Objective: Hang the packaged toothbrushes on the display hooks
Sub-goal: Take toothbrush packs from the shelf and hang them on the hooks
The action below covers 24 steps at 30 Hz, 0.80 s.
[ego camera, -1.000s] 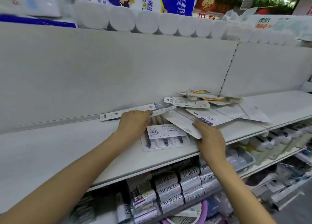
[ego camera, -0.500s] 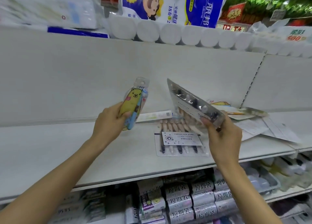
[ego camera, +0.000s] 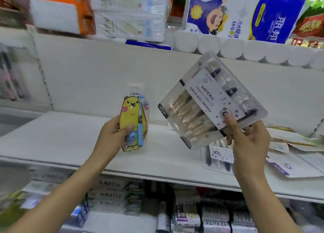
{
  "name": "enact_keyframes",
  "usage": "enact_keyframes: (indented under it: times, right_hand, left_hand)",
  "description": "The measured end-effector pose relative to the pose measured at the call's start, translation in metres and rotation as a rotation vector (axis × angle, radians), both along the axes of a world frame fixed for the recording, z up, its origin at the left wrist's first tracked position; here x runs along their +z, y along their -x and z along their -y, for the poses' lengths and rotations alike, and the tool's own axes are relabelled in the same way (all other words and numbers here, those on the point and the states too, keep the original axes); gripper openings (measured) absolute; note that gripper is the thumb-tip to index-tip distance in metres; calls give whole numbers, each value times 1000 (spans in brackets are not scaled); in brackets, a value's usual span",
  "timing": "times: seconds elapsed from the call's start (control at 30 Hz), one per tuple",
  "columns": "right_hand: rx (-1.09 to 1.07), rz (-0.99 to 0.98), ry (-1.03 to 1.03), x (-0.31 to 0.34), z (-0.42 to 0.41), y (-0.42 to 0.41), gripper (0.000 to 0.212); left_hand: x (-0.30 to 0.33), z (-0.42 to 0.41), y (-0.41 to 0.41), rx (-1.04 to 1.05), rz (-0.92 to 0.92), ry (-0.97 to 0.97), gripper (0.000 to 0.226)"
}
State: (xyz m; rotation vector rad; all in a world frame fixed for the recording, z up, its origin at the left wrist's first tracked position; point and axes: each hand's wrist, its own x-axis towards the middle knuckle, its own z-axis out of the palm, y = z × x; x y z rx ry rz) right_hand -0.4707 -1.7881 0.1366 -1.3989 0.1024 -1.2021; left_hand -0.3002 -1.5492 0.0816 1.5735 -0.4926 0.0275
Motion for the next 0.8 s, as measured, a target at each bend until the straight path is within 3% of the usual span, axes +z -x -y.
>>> enact_keyframes:
  times: [0.27, 0.57, 0.7, 0.8]
  right_hand:
    - [243, -42, -110, -11, -73, -40, 7]
    - [492, -245, -317, -42, -188, -74, 29]
    - [622, -346, -274, -49, -245, -86, 30]
    - [728, -346, -217, -45, -282, -95, 42]
  left_hand:
    - [-24, -67, 19, 62, -260, 108, 14]
    - [-38, -161, 26, 128, -310, 193, 18]
    - [-42, -233, 22, 177, -375, 271, 40]
    - [-39, -297, 22, 217, -378, 310, 36]
